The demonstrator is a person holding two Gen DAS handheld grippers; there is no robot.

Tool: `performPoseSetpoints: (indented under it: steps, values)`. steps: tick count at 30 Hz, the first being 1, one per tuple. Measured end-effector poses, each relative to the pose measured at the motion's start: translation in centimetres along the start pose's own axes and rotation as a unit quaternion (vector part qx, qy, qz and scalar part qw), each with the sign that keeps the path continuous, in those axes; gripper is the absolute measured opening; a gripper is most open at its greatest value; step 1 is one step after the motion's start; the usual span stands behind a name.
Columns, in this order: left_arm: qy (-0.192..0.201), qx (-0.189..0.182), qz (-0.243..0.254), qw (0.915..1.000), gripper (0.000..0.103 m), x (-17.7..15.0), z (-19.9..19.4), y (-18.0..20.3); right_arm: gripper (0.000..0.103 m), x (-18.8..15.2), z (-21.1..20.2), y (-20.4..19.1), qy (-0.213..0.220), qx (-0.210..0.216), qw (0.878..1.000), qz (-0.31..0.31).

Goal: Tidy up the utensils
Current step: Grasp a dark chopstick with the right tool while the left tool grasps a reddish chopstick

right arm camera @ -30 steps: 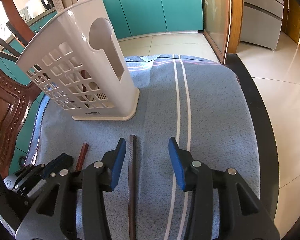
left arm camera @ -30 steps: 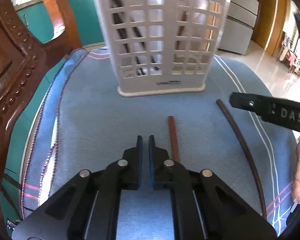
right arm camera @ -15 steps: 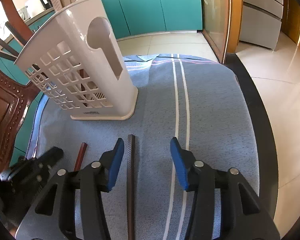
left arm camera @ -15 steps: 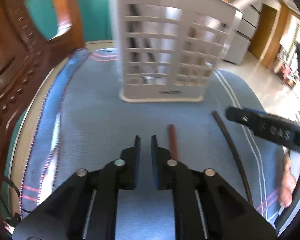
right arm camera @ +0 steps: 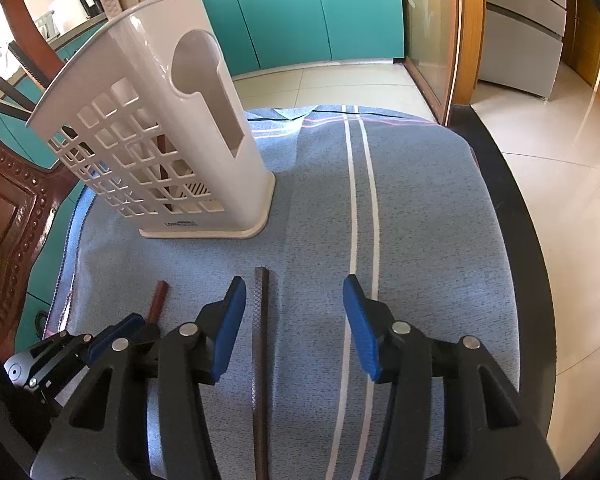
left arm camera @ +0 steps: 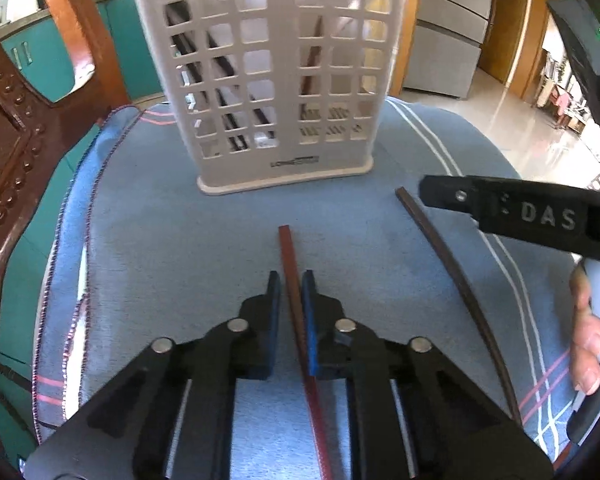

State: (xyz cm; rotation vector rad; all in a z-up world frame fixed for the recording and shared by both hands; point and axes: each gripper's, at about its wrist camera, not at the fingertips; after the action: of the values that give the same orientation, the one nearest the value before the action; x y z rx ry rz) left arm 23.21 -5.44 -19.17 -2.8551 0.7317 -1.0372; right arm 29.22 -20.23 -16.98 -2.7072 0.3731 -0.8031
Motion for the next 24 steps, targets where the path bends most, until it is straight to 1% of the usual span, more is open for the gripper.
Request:
performPoseSetpoints:
  steps: [4,8,10,12,16,19,24]
  values:
    - [-0.006,0.023,-0.014,0.9996,0.011,-0.1,0.1,-1.1,0.05,-0.1,0.2,-0.3,-0.004,-0.001,1.0,-0.007]
    - [-0.01,0.031,-0.031,0.999,0.011,-0.2,0.2,-2.2,0.05,-1.1,0.3,-1.9,-0.01,-0.001,0.998,-0.06]
    - [-0.013,0.04,-0.036,0.9985,0.023,-0.3,0.2,-2.3,0.05,-1.8,0.6,-2.6,-0.016,-0.008,0.996,-0.084]
    - [-0.014,0.046,-0.034,0.9983,0.026,-0.4,0.1,-2.2,0.05,-2.2,1.0,-2.8,-0.022,-0.017,0.995,-0.091]
    - [-0.013,0.051,-0.04,0.9978,0.037,-0.5,0.1,-2.3,0.05,-2.6,1.2,-3.4,-0.009,-0.041,0.993,-0.111]
    - [-0.012,0.055,-0.04,0.9976,0.04,-0.6,0.2,-2.2,0.05,-3.1,1.4,-3.7,-0.001,-0.054,0.99,-0.127]
    - [-0.017,0.055,-0.039,0.9976,0.041,-0.6,0.4,-2.5,0.05,-3.4,1.5,-3.8,0.003,-0.059,0.99,-0.128]
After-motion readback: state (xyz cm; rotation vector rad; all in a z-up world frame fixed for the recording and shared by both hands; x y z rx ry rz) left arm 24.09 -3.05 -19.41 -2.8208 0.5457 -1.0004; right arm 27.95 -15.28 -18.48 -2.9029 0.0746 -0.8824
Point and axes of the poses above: each gripper's, at about its wrist camera, not at the fingertips, and z roughly the way its jaws point, y to its right, x to its top, and after that the axes turned 15 degrees about z, right-handed
